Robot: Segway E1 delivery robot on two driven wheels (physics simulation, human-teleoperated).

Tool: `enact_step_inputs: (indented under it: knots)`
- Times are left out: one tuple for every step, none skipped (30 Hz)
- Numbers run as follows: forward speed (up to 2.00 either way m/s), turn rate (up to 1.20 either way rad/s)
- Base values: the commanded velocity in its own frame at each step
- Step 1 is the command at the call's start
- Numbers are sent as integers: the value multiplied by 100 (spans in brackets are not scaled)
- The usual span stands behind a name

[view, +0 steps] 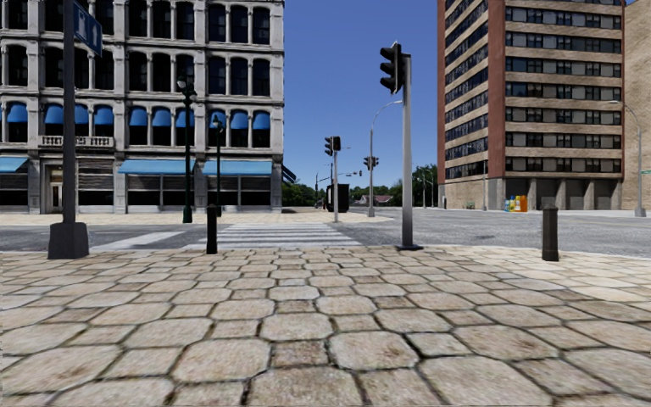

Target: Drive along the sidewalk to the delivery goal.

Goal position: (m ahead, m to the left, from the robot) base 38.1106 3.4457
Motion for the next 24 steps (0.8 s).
enact_step_inputs:
  knots:
    - [199,14]
    - [199,14]
    - [199,14]
    - [199,14]
    - [199,14]
    - [199,14]
    - [199,14]
    - [199,19]
    - [199,21]
    - [199,21]
    - [199,21]
    - [199,21]
    - [199,21]
    - [199,21]
    - [199,21]
    - [199,21]
    - [199,21]
    - [199,21]
    - [199,21]
    - [199,21]
    - [199,21]
    - [199,21]
    - [199,21]
    - [199,21]
